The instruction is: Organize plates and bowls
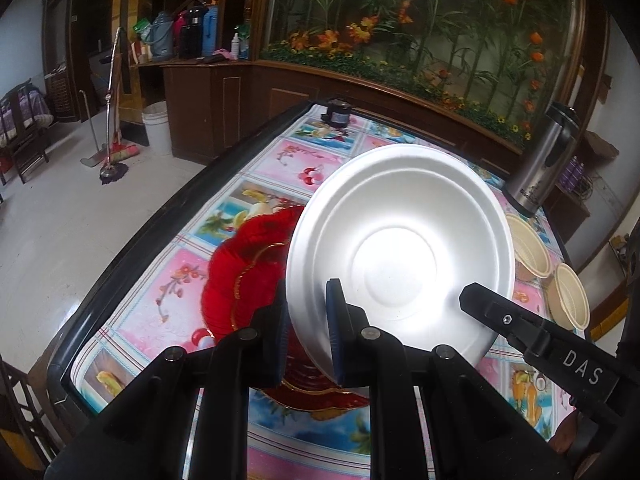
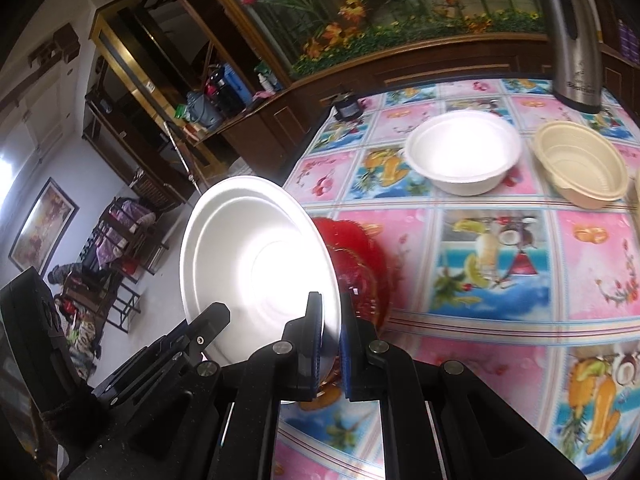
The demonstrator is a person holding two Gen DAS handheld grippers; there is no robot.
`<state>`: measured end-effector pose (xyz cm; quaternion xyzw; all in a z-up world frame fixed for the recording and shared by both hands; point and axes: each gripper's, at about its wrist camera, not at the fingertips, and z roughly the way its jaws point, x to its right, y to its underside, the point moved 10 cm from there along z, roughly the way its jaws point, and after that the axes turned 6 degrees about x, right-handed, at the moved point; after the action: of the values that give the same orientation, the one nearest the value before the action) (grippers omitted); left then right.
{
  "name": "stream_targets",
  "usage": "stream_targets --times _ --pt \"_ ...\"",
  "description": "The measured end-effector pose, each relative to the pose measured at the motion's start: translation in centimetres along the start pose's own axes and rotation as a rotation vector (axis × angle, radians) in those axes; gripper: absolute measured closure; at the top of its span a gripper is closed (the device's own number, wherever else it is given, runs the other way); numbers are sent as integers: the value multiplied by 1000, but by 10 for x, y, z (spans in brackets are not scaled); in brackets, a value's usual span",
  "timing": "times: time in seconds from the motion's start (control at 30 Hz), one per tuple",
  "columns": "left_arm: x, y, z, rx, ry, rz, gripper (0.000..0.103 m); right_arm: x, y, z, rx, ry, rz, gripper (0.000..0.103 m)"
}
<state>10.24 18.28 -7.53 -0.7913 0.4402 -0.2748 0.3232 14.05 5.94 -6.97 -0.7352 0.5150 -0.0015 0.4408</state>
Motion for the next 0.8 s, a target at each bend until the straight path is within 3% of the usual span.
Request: stream_targets --times 0.8 --pt "-20 23 28 -93 -54 -4 88 -2 26 49 -108 22 -1 95"
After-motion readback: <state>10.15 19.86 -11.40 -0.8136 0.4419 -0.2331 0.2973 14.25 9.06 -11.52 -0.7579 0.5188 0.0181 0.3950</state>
